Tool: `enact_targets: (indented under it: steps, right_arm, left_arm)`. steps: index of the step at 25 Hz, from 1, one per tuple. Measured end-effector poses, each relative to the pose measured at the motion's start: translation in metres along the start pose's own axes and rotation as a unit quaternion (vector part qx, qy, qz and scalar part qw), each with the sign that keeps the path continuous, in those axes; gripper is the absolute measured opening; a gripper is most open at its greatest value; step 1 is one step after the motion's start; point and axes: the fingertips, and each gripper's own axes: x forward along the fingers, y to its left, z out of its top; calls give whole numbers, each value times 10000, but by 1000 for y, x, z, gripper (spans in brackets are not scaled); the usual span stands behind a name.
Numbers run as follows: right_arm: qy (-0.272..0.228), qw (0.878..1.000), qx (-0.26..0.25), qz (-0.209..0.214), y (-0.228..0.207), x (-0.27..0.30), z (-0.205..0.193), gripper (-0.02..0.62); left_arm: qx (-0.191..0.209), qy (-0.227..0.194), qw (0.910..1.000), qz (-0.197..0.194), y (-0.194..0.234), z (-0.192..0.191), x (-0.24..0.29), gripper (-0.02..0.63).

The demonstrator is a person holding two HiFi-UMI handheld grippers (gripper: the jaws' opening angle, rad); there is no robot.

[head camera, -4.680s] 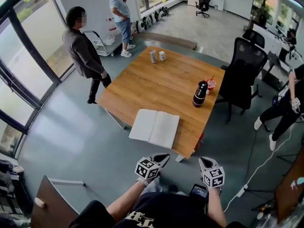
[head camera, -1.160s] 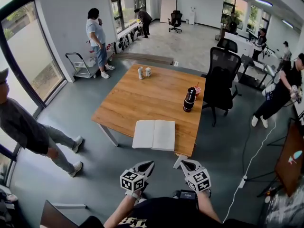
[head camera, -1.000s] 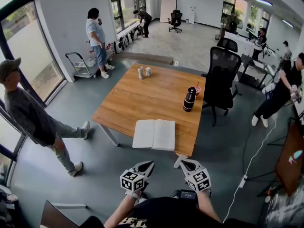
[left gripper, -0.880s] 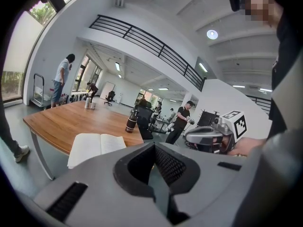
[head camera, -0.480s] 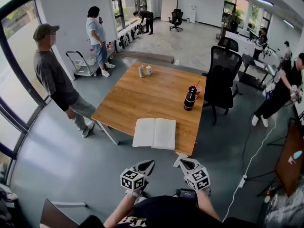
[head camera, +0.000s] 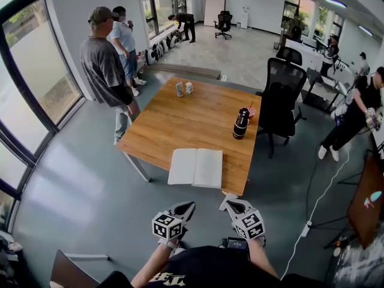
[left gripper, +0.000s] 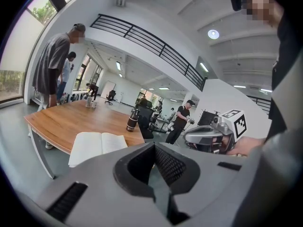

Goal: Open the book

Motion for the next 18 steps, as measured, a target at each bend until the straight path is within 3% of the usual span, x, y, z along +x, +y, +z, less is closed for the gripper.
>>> enact_targets:
  steps: [18]
  right_arm:
    - [12, 10000, 13, -9, -1, 3, -3, -14]
  left_arm:
    - [-32, 11, 10000, 28, 4, -4, 0, 5]
